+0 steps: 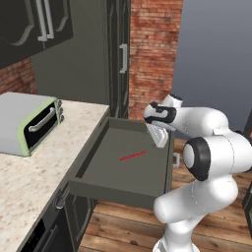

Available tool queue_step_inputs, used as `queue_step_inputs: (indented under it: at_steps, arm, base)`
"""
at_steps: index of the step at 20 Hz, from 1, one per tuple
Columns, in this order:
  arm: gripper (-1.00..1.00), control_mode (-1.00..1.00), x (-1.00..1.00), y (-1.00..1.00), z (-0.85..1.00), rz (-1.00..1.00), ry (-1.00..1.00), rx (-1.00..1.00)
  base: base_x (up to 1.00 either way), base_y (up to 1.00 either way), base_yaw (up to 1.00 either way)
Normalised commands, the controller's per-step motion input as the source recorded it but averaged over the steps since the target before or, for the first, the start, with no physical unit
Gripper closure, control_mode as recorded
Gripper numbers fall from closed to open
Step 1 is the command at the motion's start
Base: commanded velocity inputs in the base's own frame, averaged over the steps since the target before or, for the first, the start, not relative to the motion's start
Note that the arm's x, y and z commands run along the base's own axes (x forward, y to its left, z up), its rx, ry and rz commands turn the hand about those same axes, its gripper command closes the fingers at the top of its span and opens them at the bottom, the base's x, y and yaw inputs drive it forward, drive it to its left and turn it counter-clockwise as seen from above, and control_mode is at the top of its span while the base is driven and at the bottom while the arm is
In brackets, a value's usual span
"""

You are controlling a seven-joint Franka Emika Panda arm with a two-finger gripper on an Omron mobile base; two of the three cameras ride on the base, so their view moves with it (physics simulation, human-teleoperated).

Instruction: Take a straw from the drawer in front and place it inside the glass cup on the dining counter.

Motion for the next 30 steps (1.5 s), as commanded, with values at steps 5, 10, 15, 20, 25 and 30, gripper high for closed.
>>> queue_step_inputs:
  at_steps: [5, 10, 15, 20, 25, 30]
  arm:
    - [-1.00, -1.00, 0.18, 0.25, -0.20, 0.12, -0.05, -0.02]
    - [-1.00, -1.00, 0.38, 0.15, -0.02, 0.10, 0.13, -0.09]
    - [-1.00, -1.00, 0.26, 0.06, -0.10, 0.08, 0.16, -0.11]
    - [-1.00, -1.00, 0.17, 0.07, -0.37, 0.08, 0.09, -0.04]
    - [-1.00, -1.00, 0.08, 0.03, -0.44, 0.08, 0.01, 0.00]
    - [-1.00, -1.00, 0.10, 0.02, -0.33, 0.07, 0.00, 0.00]
  base:
    - [0.00, 0.00, 0.00]
    - [0.00, 0.00, 0.00]
    - [0.00, 0.00, 0.00]
    - [0.00, 0.00, 0.00]
    - [0.00, 0.00, 0.00]
    - [0.00, 0.00, 0.00]
